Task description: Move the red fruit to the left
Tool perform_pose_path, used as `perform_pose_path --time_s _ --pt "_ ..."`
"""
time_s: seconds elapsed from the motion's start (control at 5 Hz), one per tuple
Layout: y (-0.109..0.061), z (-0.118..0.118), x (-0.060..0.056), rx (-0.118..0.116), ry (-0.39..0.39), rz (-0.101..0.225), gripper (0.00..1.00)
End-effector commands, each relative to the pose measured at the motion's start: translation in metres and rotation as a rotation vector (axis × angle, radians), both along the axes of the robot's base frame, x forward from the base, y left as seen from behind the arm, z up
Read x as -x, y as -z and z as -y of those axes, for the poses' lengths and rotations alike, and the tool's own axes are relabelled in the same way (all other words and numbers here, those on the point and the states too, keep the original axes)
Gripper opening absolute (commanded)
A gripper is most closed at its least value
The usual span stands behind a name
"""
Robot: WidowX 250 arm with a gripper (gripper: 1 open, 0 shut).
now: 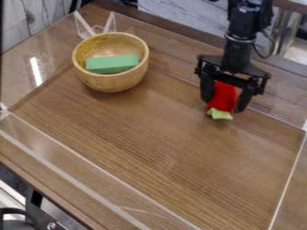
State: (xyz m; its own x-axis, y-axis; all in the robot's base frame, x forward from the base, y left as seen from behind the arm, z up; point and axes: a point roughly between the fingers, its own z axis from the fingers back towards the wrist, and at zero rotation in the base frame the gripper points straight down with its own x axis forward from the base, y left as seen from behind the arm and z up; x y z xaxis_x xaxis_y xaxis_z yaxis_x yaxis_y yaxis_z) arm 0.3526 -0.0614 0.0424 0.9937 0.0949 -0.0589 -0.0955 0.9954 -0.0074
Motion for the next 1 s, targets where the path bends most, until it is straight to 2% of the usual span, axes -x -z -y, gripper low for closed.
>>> perform_pose_path --time_s 0.0,0.4,0.6,0.8 --pt "-0.014 0.007 -0.022 0.002 0.002 0.061 1.0" --pt "-0.002 0.004 -0.02 0.009 -0.061 0.059 1.0" --pt "0.005 -0.001 -0.021 0.014 -0.052 0.059 1.0" --pt "0.008 -0.005 -0.02 0.025 -0.039 0.069 0.0"
